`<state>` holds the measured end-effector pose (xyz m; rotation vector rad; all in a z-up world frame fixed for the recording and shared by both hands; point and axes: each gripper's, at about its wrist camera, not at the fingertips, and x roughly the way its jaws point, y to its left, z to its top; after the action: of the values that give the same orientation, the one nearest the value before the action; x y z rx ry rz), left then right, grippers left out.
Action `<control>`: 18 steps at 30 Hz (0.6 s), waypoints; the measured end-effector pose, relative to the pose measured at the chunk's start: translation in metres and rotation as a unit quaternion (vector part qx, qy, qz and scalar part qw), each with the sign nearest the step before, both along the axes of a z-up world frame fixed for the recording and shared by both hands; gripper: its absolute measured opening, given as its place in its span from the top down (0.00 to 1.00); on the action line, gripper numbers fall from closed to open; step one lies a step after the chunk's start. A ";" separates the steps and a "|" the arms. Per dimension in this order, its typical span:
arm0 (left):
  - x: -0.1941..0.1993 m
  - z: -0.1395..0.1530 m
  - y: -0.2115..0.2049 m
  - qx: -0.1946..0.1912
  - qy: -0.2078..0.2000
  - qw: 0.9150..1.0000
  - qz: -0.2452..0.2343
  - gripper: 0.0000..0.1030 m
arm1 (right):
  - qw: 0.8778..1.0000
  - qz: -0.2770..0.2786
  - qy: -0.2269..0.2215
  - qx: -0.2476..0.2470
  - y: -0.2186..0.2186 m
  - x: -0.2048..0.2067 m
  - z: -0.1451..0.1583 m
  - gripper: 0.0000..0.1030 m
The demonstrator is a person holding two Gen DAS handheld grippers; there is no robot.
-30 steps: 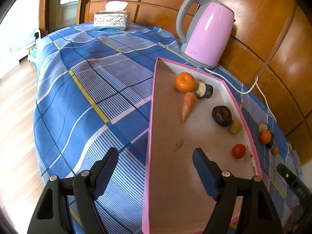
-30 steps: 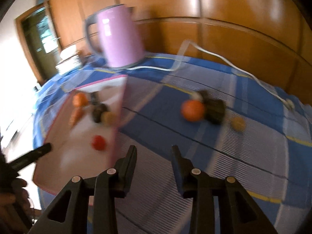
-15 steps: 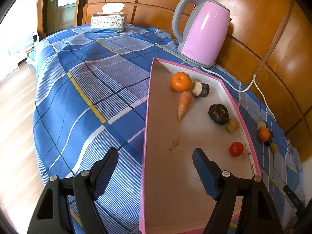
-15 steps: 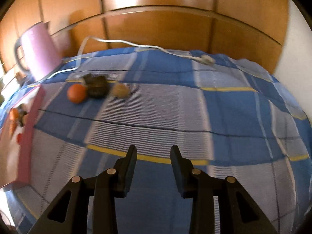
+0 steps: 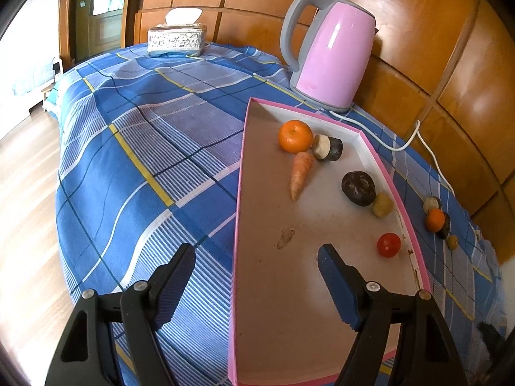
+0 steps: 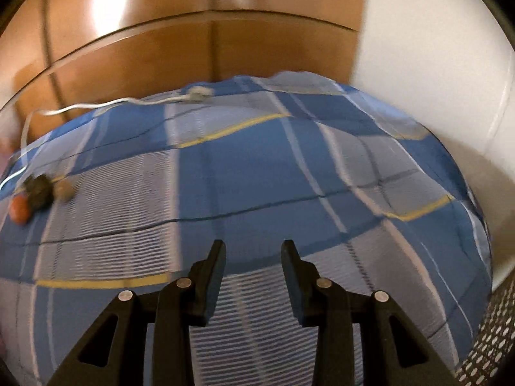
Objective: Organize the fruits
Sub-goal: 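Withdraw the right gripper from the tray, then reach the left gripper to another dark eggplant chunk and close on it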
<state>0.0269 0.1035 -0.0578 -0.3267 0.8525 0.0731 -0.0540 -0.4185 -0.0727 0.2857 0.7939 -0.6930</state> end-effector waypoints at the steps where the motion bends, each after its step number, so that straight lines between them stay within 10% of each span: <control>1: 0.000 0.002 0.000 0.002 -0.002 1.000 -0.001 0.23 | 1.000 -0.012 0.002 0.001 -0.005 -0.002 -0.003 0.65; 18: 0.025 0.055 -0.054 0.015 -0.042 0.992 -0.118 0.23 | 0.999 -0.028 -0.009 -0.018 -0.006 -0.009 -0.012 0.57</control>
<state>0.0514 0.0498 -0.0024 -0.1972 0.8008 -0.1464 -0.0630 -0.4248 -0.0851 0.2825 0.7581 -0.7549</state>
